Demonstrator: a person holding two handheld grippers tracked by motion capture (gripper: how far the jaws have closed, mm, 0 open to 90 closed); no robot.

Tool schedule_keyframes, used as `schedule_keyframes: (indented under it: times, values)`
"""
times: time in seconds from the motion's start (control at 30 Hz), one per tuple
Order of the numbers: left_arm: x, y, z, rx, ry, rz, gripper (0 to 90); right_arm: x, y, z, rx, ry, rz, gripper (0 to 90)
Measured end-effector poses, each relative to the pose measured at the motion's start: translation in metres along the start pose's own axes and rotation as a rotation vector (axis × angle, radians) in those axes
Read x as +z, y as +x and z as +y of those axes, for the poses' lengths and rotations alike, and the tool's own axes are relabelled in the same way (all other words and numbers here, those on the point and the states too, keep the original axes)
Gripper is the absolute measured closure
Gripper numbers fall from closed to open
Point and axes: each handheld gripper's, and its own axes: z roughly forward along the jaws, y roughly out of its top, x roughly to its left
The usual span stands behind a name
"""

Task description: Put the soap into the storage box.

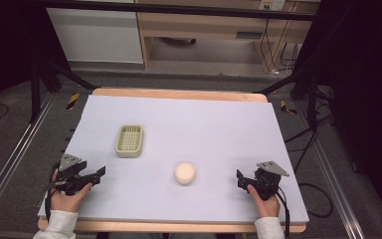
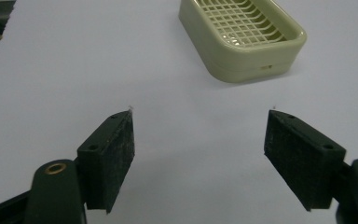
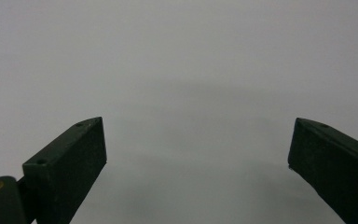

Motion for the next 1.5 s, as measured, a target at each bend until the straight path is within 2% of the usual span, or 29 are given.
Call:
schedule_keyframes:
  times: [0.33, 0.37, 0.5, 1.13, 1.27, 1.5]
  values:
    - [0.0, -0.02, 0.002, 0.065, -0.001, -0.034, 27.4, 0.001, 0.002, 0.0, -0.012, 0.005, -0.004, 4.7]
    - [0.0, -0.022, 0.002, 0.06, -0.006, -0.038, 27.4, 0.001, 0.002, 0.0, -0.012, 0.007, -0.004, 4.7]
    - [0.001, -0.028, 0.003, 0.084, 0.004, -0.048, 27.3, 0.001, 0.001, 0.0, -0.015, 0.014, -0.003, 4.7]
    - [0.004, -0.044, 0.006, 0.119, 0.002, -0.088, 27.1, 0.002, 0.002, 0.0, -0.017, 0.023, -0.004, 4.7]
    - [0.004, -0.048, 0.006, 0.118, 0.001, -0.101, 27.1, 0.002, 0.002, 0.001, -0.017, 0.025, -0.003, 4.7]
    - [0.006, -0.059, 0.007, 0.14, 0.001, -0.124, 26.9, 0.002, 0.002, 0.001, -0.019, 0.025, -0.003, 4.7]
